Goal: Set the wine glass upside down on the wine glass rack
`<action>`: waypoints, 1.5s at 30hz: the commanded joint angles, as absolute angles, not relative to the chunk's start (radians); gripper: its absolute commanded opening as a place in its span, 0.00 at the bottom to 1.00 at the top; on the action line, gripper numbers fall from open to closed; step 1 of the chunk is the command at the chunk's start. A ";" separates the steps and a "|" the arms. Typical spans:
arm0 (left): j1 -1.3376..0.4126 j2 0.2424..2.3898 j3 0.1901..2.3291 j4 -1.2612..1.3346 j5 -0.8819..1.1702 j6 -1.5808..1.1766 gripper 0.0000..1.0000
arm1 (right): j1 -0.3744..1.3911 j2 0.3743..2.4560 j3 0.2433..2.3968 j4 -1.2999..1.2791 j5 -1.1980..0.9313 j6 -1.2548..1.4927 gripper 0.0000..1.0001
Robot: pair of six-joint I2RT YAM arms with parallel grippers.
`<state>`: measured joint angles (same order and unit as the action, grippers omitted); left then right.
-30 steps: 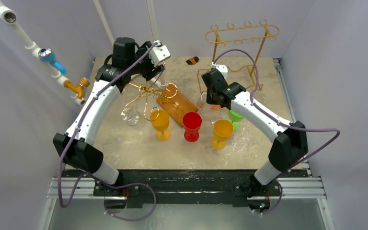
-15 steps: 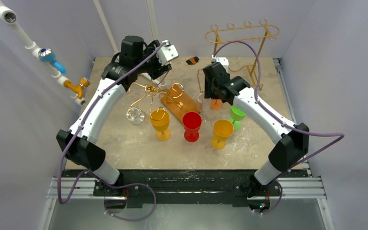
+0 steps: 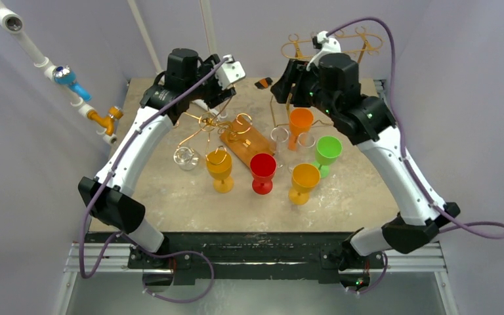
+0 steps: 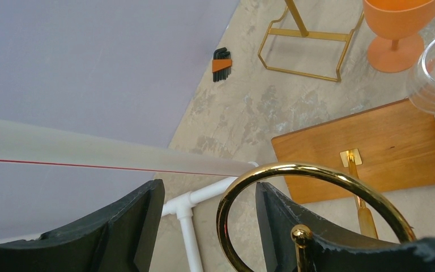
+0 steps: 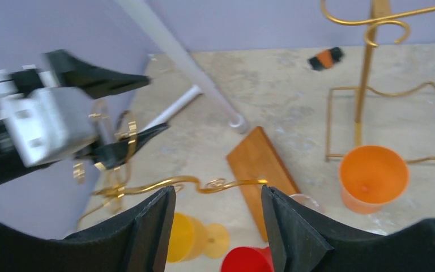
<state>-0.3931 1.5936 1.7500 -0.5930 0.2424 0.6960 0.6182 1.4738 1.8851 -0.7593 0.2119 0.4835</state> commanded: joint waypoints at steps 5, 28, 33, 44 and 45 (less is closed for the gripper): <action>-0.413 1.611 1.799 -0.603 0.161 0.677 0.64 | 0.624 1.461 1.873 -0.691 -0.207 0.502 0.67; -0.414 1.612 1.797 -0.603 0.148 0.683 0.66 | 0.635 1.500 1.669 -0.547 -0.374 0.598 0.09; -0.414 1.609 1.809 -0.619 0.117 0.710 0.78 | 0.631 1.513 1.680 -0.540 -0.348 0.626 0.00; -0.412 1.598 1.943 -0.713 0.023 0.786 0.98 | 0.584 1.537 1.670 -0.545 -0.320 0.727 0.00; -0.410 1.595 1.954 -0.721 0.016 0.791 0.98 | 0.584 1.538 1.670 -0.542 -0.319 0.737 0.00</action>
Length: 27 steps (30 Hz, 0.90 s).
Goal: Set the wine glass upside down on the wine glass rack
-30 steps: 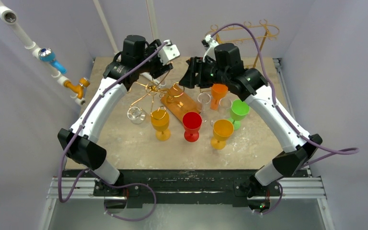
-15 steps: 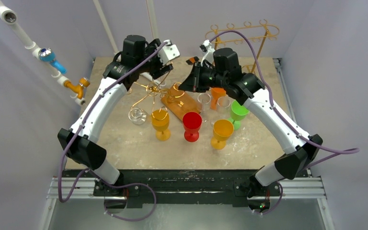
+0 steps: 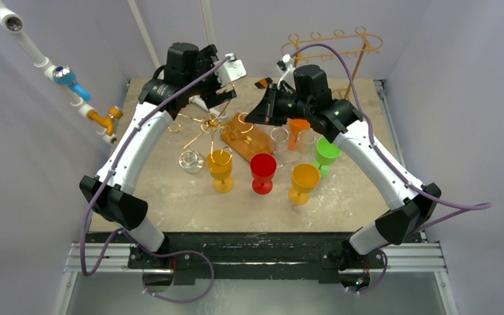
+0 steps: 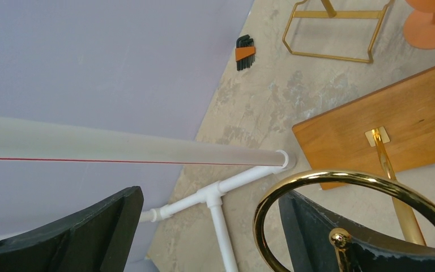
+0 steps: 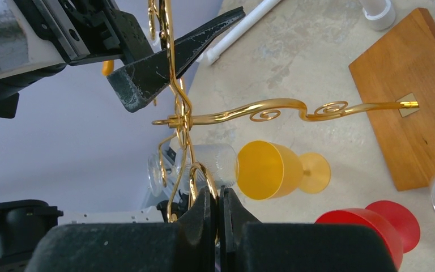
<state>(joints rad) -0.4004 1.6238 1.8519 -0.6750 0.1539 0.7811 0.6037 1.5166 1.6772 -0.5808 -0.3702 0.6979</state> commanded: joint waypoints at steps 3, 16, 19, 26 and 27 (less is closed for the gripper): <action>-0.397 1.578 1.963 -0.726 0.009 0.793 1.00 | 0.582 1.545 1.676 -0.543 -0.312 0.756 0.00; -0.282 1.563 2.005 -0.601 -0.029 0.734 0.99 | 0.561 1.565 1.672 -0.515 -0.362 0.874 0.00; -0.283 1.571 2.008 -0.626 -0.005 0.742 0.99 | 0.560 1.567 1.654 -0.466 -0.407 0.925 0.00; -0.285 1.559 1.941 -0.723 0.109 0.777 1.00 | 0.558 1.552 1.635 -0.446 -0.410 0.986 0.00; -0.285 1.549 1.913 -0.732 0.138 0.788 1.00 | 0.555 1.551 1.629 -0.441 -0.410 0.992 0.00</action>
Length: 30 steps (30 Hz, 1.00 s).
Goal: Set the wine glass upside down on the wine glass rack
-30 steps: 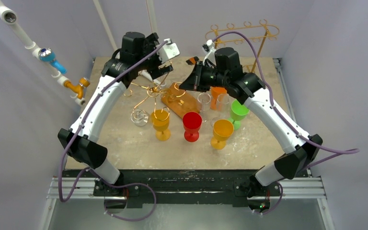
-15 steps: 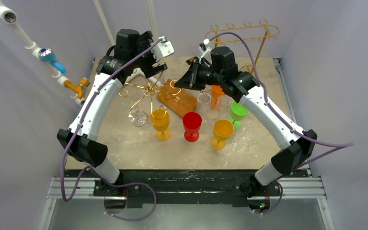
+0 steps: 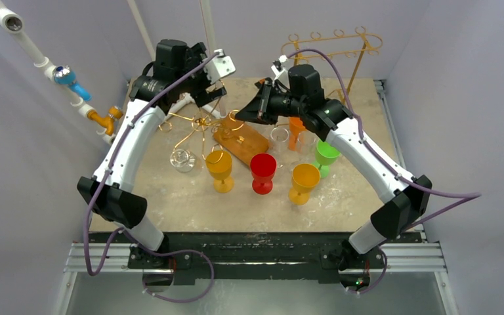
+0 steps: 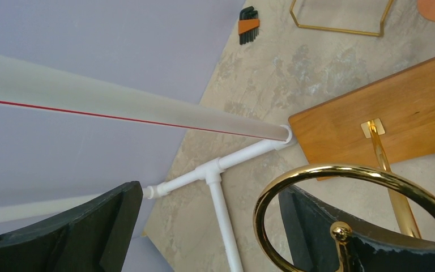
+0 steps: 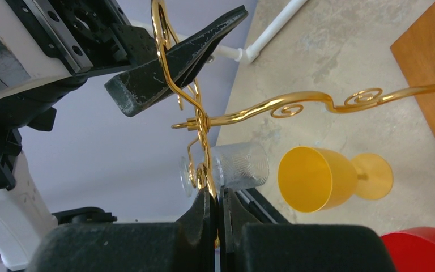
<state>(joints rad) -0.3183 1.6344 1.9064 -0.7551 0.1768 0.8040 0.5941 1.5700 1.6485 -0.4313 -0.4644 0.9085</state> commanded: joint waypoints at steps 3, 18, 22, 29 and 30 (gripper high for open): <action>-0.285 1.537 1.875 -0.752 0.215 0.777 1.00 | 0.552 1.542 1.600 -0.420 -0.406 1.003 0.00; -0.315 1.745 2.148 -1.039 0.417 0.578 0.89 | 0.505 1.535 1.512 -0.367 -0.376 1.023 0.00; -0.329 1.755 2.171 -1.037 0.404 0.534 0.75 | 0.495 1.556 1.538 -0.378 -0.377 1.008 0.00; -0.342 1.800 2.246 -1.046 0.329 0.454 0.69 | 0.474 1.579 1.520 -0.355 -0.396 1.021 0.00; -0.342 1.800 2.249 -1.035 0.317 0.440 0.81 | 0.471 1.582 1.518 -0.351 -0.398 1.024 0.00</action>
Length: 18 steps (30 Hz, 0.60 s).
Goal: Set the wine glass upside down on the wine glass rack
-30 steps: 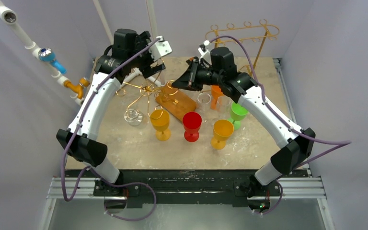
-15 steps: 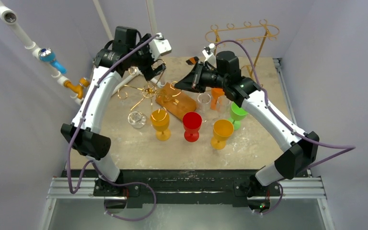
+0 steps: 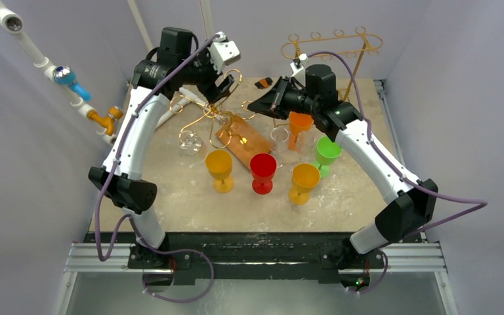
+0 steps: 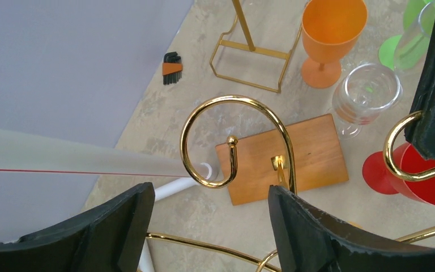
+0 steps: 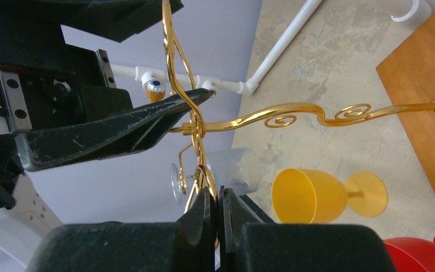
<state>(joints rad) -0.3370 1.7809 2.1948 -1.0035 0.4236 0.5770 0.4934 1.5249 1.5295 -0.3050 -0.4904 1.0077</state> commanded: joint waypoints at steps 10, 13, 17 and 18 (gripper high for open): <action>-0.340 1.667 2.192 -0.833 0.315 0.356 1.00 | 0.456 1.594 1.504 -0.343 -0.398 1.017 0.00; -0.340 1.641 2.239 -0.884 0.299 0.416 1.00 | 0.449 1.597 1.498 -0.341 -0.400 1.017 0.00; -0.310 1.591 2.239 -0.981 0.238 0.610 0.96 | 0.445 1.600 1.495 -0.341 -0.403 1.015 0.00; -0.286 1.578 2.227 -0.997 0.229 0.649 0.94 | 0.444 1.600 1.492 -0.340 -0.403 1.015 0.00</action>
<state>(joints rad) -0.3328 1.6650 2.2013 -0.8814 0.3710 0.5476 0.4561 1.5383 1.5295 -0.2825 -0.4992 1.0325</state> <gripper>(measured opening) 0.972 0.048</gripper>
